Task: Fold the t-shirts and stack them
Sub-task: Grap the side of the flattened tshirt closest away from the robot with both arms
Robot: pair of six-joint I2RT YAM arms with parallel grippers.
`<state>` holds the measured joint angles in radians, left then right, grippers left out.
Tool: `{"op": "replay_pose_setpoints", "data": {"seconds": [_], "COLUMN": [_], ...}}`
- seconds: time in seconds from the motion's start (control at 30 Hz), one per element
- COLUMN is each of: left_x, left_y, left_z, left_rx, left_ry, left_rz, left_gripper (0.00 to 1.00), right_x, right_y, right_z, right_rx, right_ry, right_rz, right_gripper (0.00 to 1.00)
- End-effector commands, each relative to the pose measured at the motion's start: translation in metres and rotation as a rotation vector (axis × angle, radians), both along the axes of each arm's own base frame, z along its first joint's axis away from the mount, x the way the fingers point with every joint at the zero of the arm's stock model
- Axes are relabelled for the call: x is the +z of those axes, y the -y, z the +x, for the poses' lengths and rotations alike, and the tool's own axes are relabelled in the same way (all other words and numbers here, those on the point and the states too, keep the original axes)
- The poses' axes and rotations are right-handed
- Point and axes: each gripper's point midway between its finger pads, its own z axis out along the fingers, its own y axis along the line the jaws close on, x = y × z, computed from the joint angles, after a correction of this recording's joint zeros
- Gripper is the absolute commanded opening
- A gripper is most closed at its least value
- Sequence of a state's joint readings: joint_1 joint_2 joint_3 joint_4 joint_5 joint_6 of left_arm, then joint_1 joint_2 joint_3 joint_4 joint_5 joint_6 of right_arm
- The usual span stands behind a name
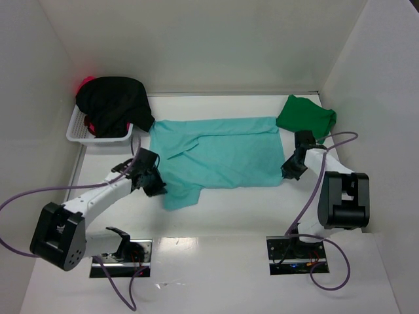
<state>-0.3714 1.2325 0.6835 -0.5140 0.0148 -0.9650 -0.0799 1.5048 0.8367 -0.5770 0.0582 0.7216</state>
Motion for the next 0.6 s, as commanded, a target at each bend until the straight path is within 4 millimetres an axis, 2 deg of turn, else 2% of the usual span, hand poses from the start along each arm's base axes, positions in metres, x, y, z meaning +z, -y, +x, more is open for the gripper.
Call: {"op": "replay_pose_setpoints", "data": {"seconds": [0.0, 0.07, 0.2, 0.23, 0.57], "left_x": [0.067, 0.073, 0.082, 0.085, 0.071], "left_y": [0.001, 0.004, 0.008, 0.006, -0.008], "left_z": [0.045, 0.049, 0.055, 0.058, 0.093], "left_rx": [-0.043, -0.047, -0.059, -0.052, -0.005], "left_ry": [0.246, 0.256, 0.283, 0.295, 0.270], "left_rz": [0.032, 0.021, 0.006, 0.014, 0.058], "left_gripper": [0.00, 0.00, 0.00, 0.00, 0.00], "right_x": [0.047, 0.057, 0.057, 0.060, 0.062], "right_y": [-0.006, -0.008, -0.010, -0.011, -0.019], "right_z": [0.038, 0.050, 0.061, 0.069, 0.114], "right_rx": [0.039, 0.045, 0.062, 0.067, 0.098], "right_ry": [0.161, 0.196, 0.208, 0.233, 0.306], "right_rz": [0.017, 0.025, 0.040, 0.046, 0.094], "right_gripper": [0.00, 0.00, 0.00, 0.00, 0.00]}}
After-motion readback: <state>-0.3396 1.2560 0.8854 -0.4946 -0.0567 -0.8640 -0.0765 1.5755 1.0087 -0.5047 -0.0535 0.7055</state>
